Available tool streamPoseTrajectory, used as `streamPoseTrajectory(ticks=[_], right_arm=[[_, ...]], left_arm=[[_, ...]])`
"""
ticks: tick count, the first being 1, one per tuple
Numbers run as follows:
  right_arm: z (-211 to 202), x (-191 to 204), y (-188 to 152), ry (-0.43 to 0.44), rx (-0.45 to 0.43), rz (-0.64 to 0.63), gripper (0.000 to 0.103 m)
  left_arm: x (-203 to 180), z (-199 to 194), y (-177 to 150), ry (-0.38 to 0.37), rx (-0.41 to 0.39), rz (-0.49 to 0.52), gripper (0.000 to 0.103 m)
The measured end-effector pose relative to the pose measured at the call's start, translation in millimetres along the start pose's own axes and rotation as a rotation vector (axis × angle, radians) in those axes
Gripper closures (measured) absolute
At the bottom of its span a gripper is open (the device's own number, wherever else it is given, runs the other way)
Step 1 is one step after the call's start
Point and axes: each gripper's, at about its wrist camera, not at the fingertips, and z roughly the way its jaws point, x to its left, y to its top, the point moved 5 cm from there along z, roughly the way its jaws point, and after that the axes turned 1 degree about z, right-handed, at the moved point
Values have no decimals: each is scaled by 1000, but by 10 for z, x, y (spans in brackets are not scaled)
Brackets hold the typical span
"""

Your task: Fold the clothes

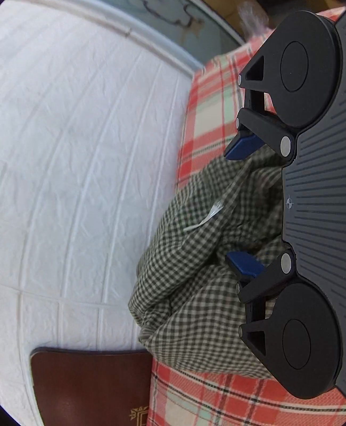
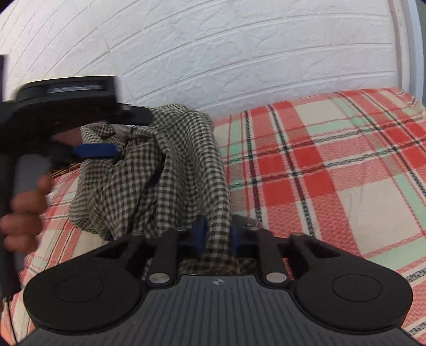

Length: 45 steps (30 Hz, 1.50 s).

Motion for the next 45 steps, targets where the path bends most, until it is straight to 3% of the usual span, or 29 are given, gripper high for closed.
streamPoseTrajectory(ticks=[2, 3, 4, 5, 6, 11, 17, 19, 21, 24, 28, 29, 31, 32, 34, 35, 36, 37, 38, 40, 45], right_arm=[[-44, 52, 4, 10, -8, -17, 96], [-66, 80, 8, 13, -13, -27, 98], [-86, 112, 18, 10, -19, -43, 98], [-103, 141, 26, 8, -23, -56, 99], [-123, 165, 35, 10, -26, -65, 99], [-328, 346, 128, 63, -73, -82, 100], [-858, 1062, 161, 307, -163, -223, 100], [-943, 1348, 51, 387, -144, -304, 100], [-900, 1594, -145, 454, -77, -363, 100], [-662, 1877, -584, 506, 75, -429, 100], [-335, 2057, -1188, 513, 274, -447, 100], [-342, 2038, -1191, 509, 271, -443, 99], [-356, 2000, -1197, 500, 263, -434, 99], [-363, 1981, -1200, 495, 260, -430, 99], [-377, 1943, -1206, 487, 253, -421, 95], [-384, 1924, -1209, 482, 249, -417, 94], [-391, 1905, -1212, 478, 245, -412, 87], [-398, 1886, -1216, 473, 242, -408, 75], [-406, 1867, -1219, 469, 238, -403, 69], [-420, 1829, -1225, 460, 231, -395, 59], [-499, 1625, -1153, 409, 195, -348, 57]], left_arm=[[27, 119, 41, 18, 18, -15, 18], [41, 168, 59, 26, 26, -20, 24], [49, 207, 72, 37, 39, -13, 40], [58, 213, 76, 45, 54, 8, 85], [74, 192, 76, 42, 65, 25, 95], [269, -445, 137, 44, -51, 64, 97], [787, -1457, 14, 125, -192, 91, 98], [1051, -1697, -164, 192, -198, 93, 99], [1285, -1774, -414, 254, -155, 83, 100], [1615, -1794, -834, 345, -61, 58, 100], [1965, -1830, -1332, 432, 52, 20, 100], [1994, -1852, -1383, 435, 65, 13, 99], [1991, -1937, -1385, 420, 64, 14, 86], [1944, -1984, -1315, 402, 46, 24, 75], [1786, -2077, -1137, 365, -14, 66, 67], [1669, -2101, -1040, 345, -49, 97, 52], [1517, -2094, -940, 321, -87, 135, 32], [1368, -2075, -848, 301, -124, 176, 25], [1227, -2022, -777, 292, -152, 223, 21], [966, -1854, -676, 290, -179, 321, 20], [721, -1237, -629, 288, -97, 403, 22]])
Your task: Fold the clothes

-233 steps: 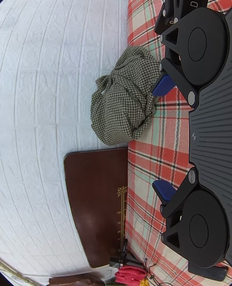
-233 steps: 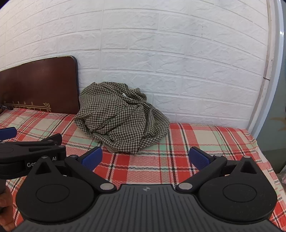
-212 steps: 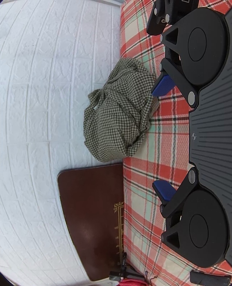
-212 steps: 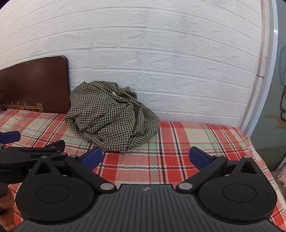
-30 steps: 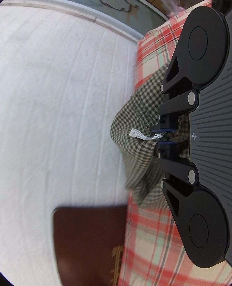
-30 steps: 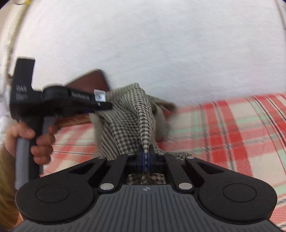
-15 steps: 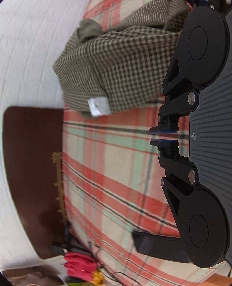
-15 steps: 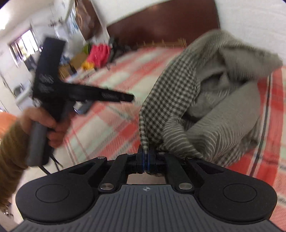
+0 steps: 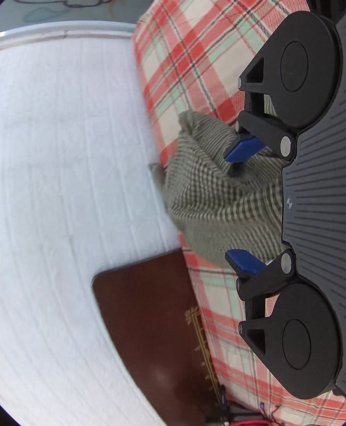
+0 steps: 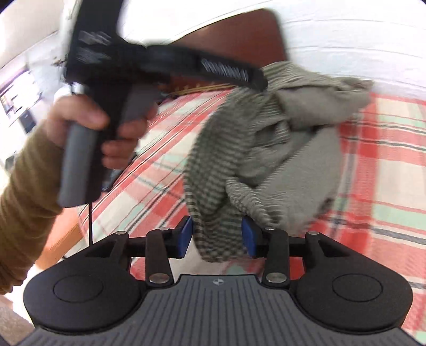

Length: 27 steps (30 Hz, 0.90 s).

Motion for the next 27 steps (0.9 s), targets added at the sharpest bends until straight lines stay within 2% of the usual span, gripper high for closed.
streamPoseTrajectory(ticks=[1, 2, 3, 5, 7, 11, 15, 18, 21, 26, 27], right_arm=[[-29, -43, -2, -13, -7, 11, 57], [-54, -84, -3, -23, -14, 21, 57], [-66, -116, 2, -30, -17, 30, 57], [-89, -171, 27, -47, -24, 45, 56], [-144, -218, 70, -57, -40, 57, 54], [-221, -269, 168, -68, -77, 68, 51], [-242, -274, 250, -75, -96, 61, 47], [-218, -294, 294, -92, -98, 54, 47], [-120, -348, 327, -105, -85, 65, 47], [-58, -420, 392, -144, -86, 79, 47], [-46, -434, 405, -152, -86, 82, 47]], left_arm=[[5, 105, -33, 5, 25, -4, 30], [20, 193, -59, -4, 55, -15, 60], [52, 256, -84, -28, 85, -42, 95], [172, 303, -132, -76, 120, -120, 99], [355, 189, -135, -86, 89, -192, 101], [806, -241, -137, 5, -1, -285, 101], [1210, -458, -390, 151, 13, -327, 102], [1437, -466, -710, 212, 85, -370, 102], [1489, -367, -1052, 245, 181, -372, 102], [1348, -256, -1332, 248, 266, -292, 101], [1326, -249, -1352, 247, 274, -280, 94]])
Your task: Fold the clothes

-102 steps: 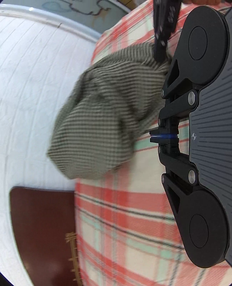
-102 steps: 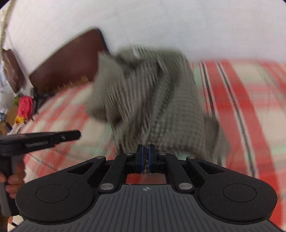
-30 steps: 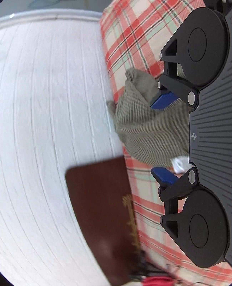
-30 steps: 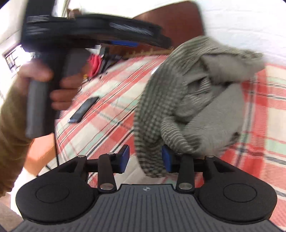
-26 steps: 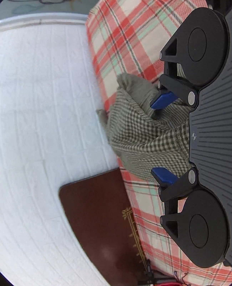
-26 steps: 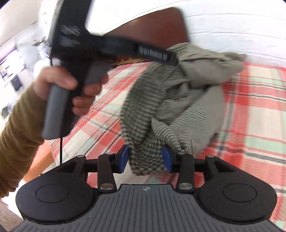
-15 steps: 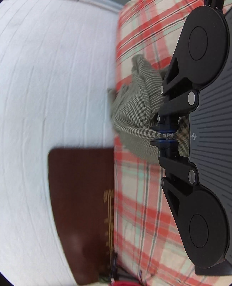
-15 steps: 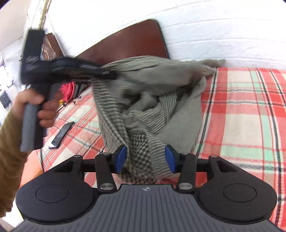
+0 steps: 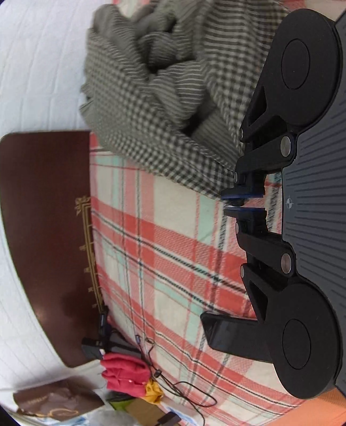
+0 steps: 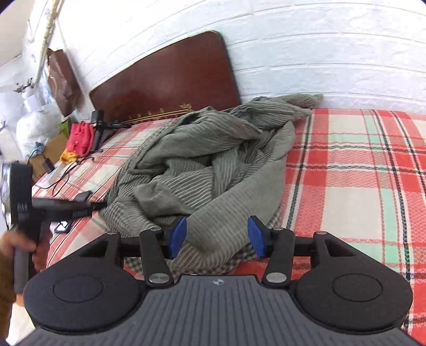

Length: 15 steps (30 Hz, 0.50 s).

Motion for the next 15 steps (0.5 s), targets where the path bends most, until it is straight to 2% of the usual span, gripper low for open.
streamPoseTrajectory(ticks=[1, 3, 5, 9, 13, 15], right_arm=[[15, -11, 13, -8, 0, 3, 47], [17, -39, 39, -25, -6, 3, 45], [14, -71, 64, -40, -13, 2, 42], [52, -119, 96, -53, -18, 16, 41], [109, -127, 93, -43, -16, 47, 41], [145, -146, 87, -39, -8, 63, 41]], left_arm=[[-5, -15, 2, -1, 0, 3, 91], [28, -119, 55, -10, -27, -15, 59], [56, -304, 182, -43, -80, -25, 51], [-132, -693, 472, -166, -184, 22, 46], [-689, -891, 724, -252, -285, 210, 42], [-995, -834, 815, -276, -302, 310, 42]])
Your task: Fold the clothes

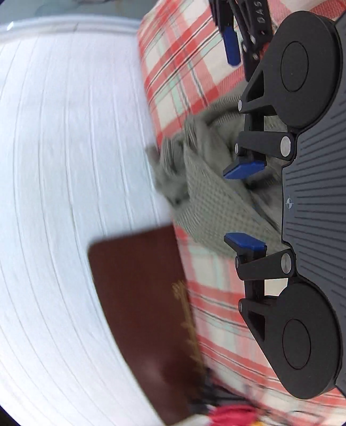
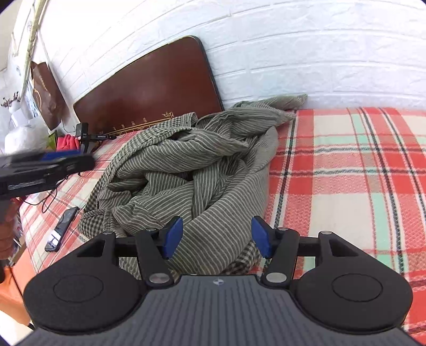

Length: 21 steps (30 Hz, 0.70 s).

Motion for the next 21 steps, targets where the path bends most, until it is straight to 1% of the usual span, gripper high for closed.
streamPoseTrajectory(ticks=[2, 4, 5, 6, 7, 9, 11, 12, 13, 14, 15, 16, 17, 18, 19, 20, 21], right_arm=[[42, -36, 6, -10, 6, 14, 41], [83, -72, 11, -20, 12, 29, 41], [104, -90, 14, -24, 15, 36, 41], [128, -109, 17, -28, 18, 45, 40], [162, -131, 22, -26, 22, 58, 39], [231, -175, 31, -23, 29, 85, 39], [310, -208, 63, -16, 30, 119, 38], [354, -222, 85, -11, 29, 138, 36], [397, -235, 107, -7, 27, 157, 33], [440, -249, 129, -2, 26, 176, 32], [491, -260, 149, -1, 27, 193, 32], [565, -262, 161, -8, 35, 198, 32], [641, -255, 160, -13, 49, 191, 34], [703, -251, 146, -17, 73, 182, 54], [738, -264, 130, -21, 97, 184, 85], [745, -278, 129, -25, 108, 187, 88], [673, -295, 169, -28, 86, 190, 90]], left_arm=[[-208, 199, 104, -40, 7, 81, 42], [-377, 401, 140, -84, 36, 141, 42], [-439, 491, 130, -94, 46, 170, 42], [-482, 581, 104, -87, 54, 199, 41], [-493, 666, 80, -68, 65, 216, 41], [-404, 810, 34, -3, 89, 200, 41], [-252, 855, 10, -3, 102, 124, 41], [-169, 860, 12, -10, 106, 83, 44], [-91, 869, 12, -11, 110, 52, 53], [-42, 892, 5, 0, 118, 36, 68], [6, 916, -3, 11, 127, 20, 91], [55, 939, -10, 22, 135, 3, 94], [103, 956, -22, 37, 140, -12, 96], [161, 949, -33, 56, 137, -31, 98], [231, 918, -37, 76, 128, -54, 98], [302, 887, -40, 96, 119, -77, 98], [367, 843, -51, 114, 111, -99, 98]])
